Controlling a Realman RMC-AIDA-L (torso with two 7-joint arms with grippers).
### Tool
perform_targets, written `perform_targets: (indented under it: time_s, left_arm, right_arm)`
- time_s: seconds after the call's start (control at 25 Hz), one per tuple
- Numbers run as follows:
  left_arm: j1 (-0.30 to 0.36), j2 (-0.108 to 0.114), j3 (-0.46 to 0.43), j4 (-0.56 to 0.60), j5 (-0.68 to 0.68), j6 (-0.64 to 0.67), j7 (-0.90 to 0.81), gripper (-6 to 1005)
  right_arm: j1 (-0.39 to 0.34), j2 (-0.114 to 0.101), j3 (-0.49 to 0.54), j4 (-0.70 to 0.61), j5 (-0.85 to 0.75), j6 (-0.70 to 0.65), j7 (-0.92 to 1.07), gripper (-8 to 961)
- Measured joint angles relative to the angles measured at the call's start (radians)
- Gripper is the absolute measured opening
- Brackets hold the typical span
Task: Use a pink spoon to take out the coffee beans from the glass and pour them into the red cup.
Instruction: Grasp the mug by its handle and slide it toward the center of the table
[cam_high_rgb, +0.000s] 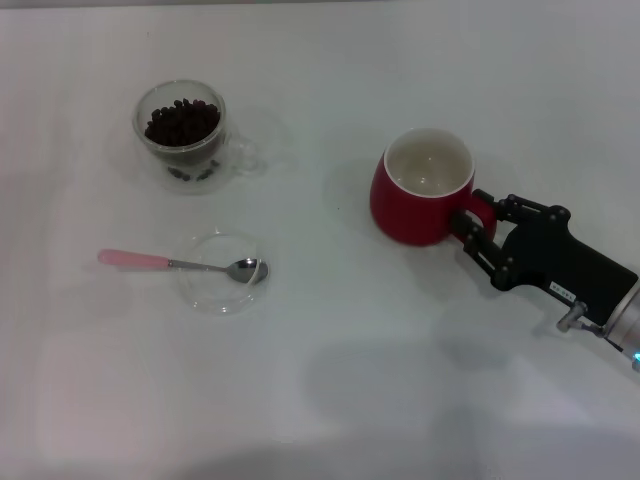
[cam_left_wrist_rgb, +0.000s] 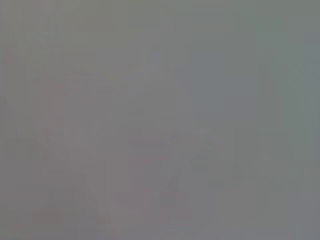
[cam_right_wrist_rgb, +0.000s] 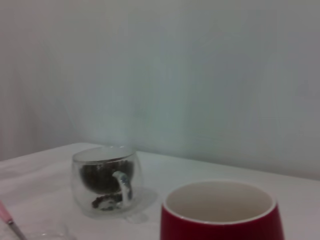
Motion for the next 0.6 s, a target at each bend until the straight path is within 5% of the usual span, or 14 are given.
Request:
perform_targets:
  time_s: [0.6]
  left_arm:
    - [0.011, 0.001, 0.001, 0.024, 0.000, 0.000, 0.000, 876]
  right_arm:
    - [-0.005, -0.001, 0.000, 0.014, -0.010, -0.007, 0.000, 346]
